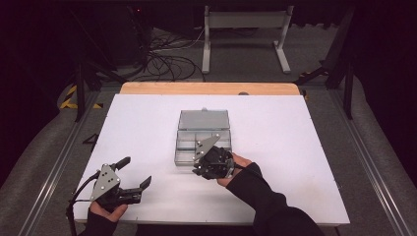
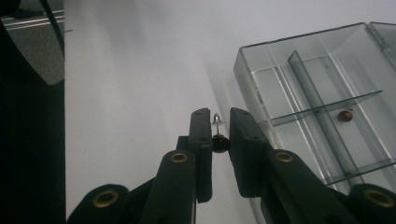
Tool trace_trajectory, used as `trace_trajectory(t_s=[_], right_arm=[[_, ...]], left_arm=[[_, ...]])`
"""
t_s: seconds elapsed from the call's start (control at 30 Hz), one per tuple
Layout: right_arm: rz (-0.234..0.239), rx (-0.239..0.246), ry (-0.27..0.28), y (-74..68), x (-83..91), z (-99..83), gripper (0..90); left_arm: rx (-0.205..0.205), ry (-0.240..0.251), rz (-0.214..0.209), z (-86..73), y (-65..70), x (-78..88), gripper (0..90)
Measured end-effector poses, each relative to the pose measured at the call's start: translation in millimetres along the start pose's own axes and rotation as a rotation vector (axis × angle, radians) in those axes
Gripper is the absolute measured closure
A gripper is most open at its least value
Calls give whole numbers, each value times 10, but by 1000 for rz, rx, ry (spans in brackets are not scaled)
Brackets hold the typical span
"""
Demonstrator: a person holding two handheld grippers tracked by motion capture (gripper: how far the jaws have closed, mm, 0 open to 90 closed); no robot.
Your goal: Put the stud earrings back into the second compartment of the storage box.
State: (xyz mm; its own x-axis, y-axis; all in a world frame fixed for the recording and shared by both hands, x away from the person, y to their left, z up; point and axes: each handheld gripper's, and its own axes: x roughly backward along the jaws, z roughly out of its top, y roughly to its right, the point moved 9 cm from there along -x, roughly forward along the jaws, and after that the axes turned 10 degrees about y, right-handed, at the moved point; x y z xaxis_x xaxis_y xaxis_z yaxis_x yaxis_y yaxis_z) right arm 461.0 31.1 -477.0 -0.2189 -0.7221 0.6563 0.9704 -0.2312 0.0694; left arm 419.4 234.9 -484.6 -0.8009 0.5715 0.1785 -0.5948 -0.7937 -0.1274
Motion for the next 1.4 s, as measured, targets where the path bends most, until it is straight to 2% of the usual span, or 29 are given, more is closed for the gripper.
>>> trace_trajectory(t_s=[0.3, 0.57, 0.87, 1.4], right_arm=[[-45, -25, 35, 172, 89, 101, 796], [-92, -77, 75, 325, 147, 169, 796], [-144, -114, 83, 490, 156, 230, 796], [-209, -206, 84, 869, -16, 209, 796]], left_arm=[[1, 0, 0, 0, 1, -1, 101], [-1, 1, 0, 1, -1, -1, 102], [3, 0, 1, -1, -3, -2, 102], [3, -1, -3, -5, -4, -2, 102]])
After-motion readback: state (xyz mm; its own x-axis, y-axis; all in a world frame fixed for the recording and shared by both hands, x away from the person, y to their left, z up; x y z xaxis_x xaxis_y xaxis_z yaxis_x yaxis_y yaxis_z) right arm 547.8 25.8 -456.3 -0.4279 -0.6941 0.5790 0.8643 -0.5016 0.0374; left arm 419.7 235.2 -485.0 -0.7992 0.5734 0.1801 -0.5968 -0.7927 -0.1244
